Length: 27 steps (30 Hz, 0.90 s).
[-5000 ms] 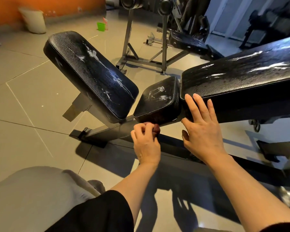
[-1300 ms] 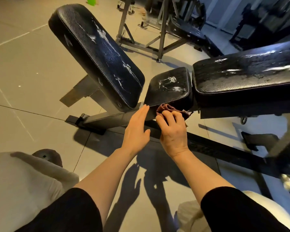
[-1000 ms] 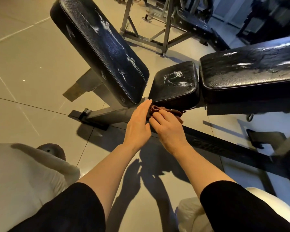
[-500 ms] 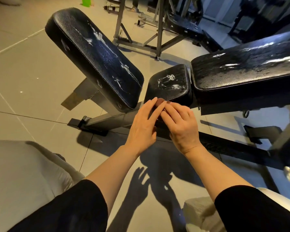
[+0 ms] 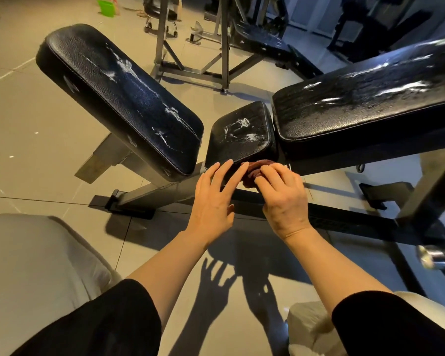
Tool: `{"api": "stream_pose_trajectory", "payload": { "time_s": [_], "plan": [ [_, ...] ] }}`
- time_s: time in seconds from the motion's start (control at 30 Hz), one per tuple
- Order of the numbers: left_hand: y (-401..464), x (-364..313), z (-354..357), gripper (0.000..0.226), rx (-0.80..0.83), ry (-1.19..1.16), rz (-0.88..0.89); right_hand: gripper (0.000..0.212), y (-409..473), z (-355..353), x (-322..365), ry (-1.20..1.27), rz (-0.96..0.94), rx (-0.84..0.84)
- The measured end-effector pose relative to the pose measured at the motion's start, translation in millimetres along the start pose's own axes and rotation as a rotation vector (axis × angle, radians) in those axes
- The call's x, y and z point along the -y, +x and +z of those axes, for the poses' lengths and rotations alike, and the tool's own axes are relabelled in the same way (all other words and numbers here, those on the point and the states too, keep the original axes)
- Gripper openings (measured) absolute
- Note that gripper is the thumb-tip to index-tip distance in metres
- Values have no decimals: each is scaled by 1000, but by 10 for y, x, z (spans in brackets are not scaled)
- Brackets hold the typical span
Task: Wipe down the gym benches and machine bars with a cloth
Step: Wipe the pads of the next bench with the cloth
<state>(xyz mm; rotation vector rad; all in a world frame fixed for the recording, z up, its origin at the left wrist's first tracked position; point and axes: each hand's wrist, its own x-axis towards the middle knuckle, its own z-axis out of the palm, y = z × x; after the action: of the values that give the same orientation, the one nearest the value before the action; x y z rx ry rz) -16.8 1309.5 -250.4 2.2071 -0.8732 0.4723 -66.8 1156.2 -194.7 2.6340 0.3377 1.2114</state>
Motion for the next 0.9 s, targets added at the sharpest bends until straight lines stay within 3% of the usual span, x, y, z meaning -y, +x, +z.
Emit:
{"api": "stream_pose_trajectory", "payload": {
  "time_s": [0.1, 0.23, 0.37, 0.5, 0.67, 0.8, 0.9],
  "plan": [
    [17, 2, 12, 106, -1, -3, -11, 32, 128, -48, -67, 2, 128, -100],
    [17, 24, -7, 102, -6, -41, -5, 31, 121, -16, -66, 8, 204, -35],
    [2, 87, -64, 88, -104, -216, -129, 39, 59, 20, 112, 76, 57, 10],
    [-26, 125, -108, 83, -88, -279, -272, 25, 43, 218, 243, 71, 80, -5],
    [-79, 226, -193, 86, -10, -269, -251, 17, 47, 329, 324, 90, 50, 9],
    [-132, 275, -366, 79, -55, -220, -204, 28, 32, 368, 486, 199, -161, 224],
    [-188, 383, -529, 71, -129, -141, -176, 36, 191, 328, 698, 283, -170, 222]
  ]
}}
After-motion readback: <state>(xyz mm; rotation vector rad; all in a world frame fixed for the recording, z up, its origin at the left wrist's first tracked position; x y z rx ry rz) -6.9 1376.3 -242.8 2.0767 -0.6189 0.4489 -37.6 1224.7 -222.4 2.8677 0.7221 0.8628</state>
